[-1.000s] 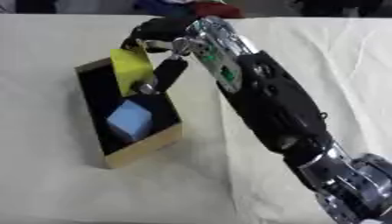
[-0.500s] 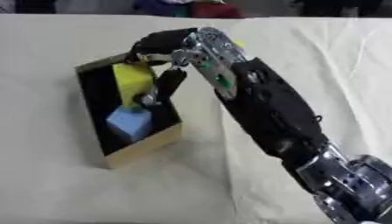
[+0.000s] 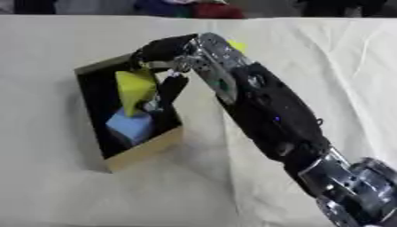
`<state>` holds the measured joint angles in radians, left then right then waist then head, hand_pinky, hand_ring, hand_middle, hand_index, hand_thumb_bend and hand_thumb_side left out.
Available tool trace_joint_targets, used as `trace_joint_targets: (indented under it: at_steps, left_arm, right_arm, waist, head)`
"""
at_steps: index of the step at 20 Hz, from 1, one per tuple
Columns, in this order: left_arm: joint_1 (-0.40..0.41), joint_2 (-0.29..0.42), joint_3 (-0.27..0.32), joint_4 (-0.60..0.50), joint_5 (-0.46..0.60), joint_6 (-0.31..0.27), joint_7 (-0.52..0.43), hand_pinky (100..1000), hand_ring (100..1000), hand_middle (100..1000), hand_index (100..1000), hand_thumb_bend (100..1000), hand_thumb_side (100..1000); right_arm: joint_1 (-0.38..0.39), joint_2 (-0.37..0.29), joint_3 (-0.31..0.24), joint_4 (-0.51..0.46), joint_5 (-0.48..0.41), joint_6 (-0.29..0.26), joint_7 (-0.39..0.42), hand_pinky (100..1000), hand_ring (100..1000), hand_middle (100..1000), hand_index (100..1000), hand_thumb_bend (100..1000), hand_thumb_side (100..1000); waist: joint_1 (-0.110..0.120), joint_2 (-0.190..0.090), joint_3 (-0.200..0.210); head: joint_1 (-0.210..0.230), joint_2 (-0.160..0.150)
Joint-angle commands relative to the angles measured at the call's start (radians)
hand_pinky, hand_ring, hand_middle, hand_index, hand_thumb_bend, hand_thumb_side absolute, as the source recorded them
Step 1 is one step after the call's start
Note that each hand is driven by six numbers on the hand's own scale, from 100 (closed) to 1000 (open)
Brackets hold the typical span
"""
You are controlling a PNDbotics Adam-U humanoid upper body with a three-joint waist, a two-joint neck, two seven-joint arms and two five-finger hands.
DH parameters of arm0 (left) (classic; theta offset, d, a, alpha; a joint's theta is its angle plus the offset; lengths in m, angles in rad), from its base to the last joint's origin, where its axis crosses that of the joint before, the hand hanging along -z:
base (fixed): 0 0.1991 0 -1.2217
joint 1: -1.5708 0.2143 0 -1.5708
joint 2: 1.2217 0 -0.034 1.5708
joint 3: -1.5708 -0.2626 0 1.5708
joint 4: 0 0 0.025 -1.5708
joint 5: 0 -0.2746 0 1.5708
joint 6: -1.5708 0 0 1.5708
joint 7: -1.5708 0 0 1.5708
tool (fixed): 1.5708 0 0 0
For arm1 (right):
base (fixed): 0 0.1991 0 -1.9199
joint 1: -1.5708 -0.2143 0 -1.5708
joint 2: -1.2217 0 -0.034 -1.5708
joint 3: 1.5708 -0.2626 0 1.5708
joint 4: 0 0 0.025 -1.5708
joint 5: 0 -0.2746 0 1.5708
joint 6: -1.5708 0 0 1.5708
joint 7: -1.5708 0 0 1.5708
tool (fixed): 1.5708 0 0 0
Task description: Pick up objects on the table and place them in the box.
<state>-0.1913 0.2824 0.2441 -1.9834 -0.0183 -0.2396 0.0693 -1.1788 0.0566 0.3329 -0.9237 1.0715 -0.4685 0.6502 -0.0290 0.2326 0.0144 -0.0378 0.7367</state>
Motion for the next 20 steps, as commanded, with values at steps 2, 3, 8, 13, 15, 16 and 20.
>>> trace_joint_targets:
  at_steps: [2, 3, 8, 13, 15, 16, 20]
  left_arm:
    - [-0.008, 0.020, 0.002, -0.017, 0.001, 0.001, -0.002, 604, 653, 784, 804, 100, 677]
    - [-0.009, 0.020, 0.002, -0.017, 0.001, 0.001, -0.002, 604, 653, 784, 804, 100, 677]
    - [-0.010, 0.021, 0.002, -0.017, 0.002, 0.000, -0.001, 604, 653, 784, 803, 100, 676]
    - [-0.011, 0.022, 0.002, -0.017, 0.003, 0.000, -0.002, 604, 653, 783, 803, 100, 676]
    - [-0.011, 0.023, 0.002, -0.017, 0.003, 0.000, -0.002, 603, 653, 783, 803, 100, 675]
    - [-0.011, 0.023, 0.002, -0.017, 0.004, 0.000, -0.002, 603, 653, 783, 803, 100, 675]
    - [-0.011, 0.023, 0.002, -0.017, 0.004, 0.000, -0.002, 602, 653, 783, 803, 100, 675]
  right_arm:
    - [-0.019, -0.001, -0.003, -0.040, 0.009, -0.010, -0.003, 863, 974, 847, 931, 387, 656]
    - [-0.020, -0.002, -0.004, -0.047, 0.012, -0.008, -0.006, 867, 977, 850, 942, 409, 656]
    - [-0.025, -0.009, -0.014, -0.089, 0.030, 0.007, -0.035, 872, 979, 850, 969, 430, 647]
    - [-0.027, -0.015, -0.023, -0.120, 0.024, 0.018, -0.048, 870, 975, 840, 963, 406, 645]
    - [-0.028, -0.017, -0.025, -0.130, 0.017, 0.023, -0.049, 867, 971, 836, 960, 390, 651]
    - [-0.028, -0.017, -0.027, -0.137, 0.012, 0.025, -0.050, 863, 968, 834, 955, 373, 653]
    - [-0.023, -0.024, -0.042, -0.182, -0.017, 0.046, -0.057, 850, 952, 817, 943, 309, 666]
  waist:
    - [0.006, -0.019, 0.001]
    - [0.006, -0.019, 0.001]
    - [0.005, -0.020, 0.002]
    - [0.005, -0.021, 0.002]
    - [0.005, -0.021, 0.002]
    - [0.006, -0.021, 0.002]
    - [0.006, -0.020, 0.002]
  head:
    - [-0.001, -0.007]
    - [-0.001, -0.007]
    - [-0.001, -0.009]
    - [-0.001, -0.010]
    - [-0.001, -0.010]
    - [-0.001, -0.011]
    - [-0.002, -0.011]
